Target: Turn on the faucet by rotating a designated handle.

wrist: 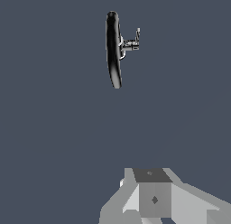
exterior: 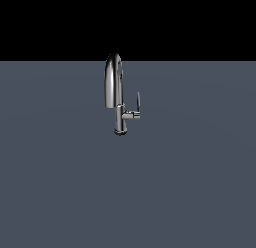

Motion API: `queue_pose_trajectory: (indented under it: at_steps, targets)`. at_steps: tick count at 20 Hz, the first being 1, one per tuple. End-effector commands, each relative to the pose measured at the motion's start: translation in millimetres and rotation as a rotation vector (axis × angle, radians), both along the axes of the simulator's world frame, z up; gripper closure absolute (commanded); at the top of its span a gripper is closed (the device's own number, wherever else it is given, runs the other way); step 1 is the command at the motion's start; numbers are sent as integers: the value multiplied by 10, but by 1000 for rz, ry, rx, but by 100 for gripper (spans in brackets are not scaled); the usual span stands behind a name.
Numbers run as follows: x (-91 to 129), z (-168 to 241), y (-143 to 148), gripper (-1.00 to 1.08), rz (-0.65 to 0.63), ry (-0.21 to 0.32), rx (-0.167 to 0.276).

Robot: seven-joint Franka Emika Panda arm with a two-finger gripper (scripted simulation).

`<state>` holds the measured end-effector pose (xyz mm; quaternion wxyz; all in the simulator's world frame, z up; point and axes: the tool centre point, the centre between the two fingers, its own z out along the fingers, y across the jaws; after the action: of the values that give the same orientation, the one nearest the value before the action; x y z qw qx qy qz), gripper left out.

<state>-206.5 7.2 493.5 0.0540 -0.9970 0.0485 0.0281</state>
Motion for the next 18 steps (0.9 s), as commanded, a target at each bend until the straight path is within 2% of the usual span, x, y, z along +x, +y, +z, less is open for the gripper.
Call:
queue_pose_trajectory:
  at_steps: [1, 18]
  targets:
    - [135, -30, 2, 108, -32, 31, 32]
    - [1141, -389, -86, 108, -277, 267, 284]
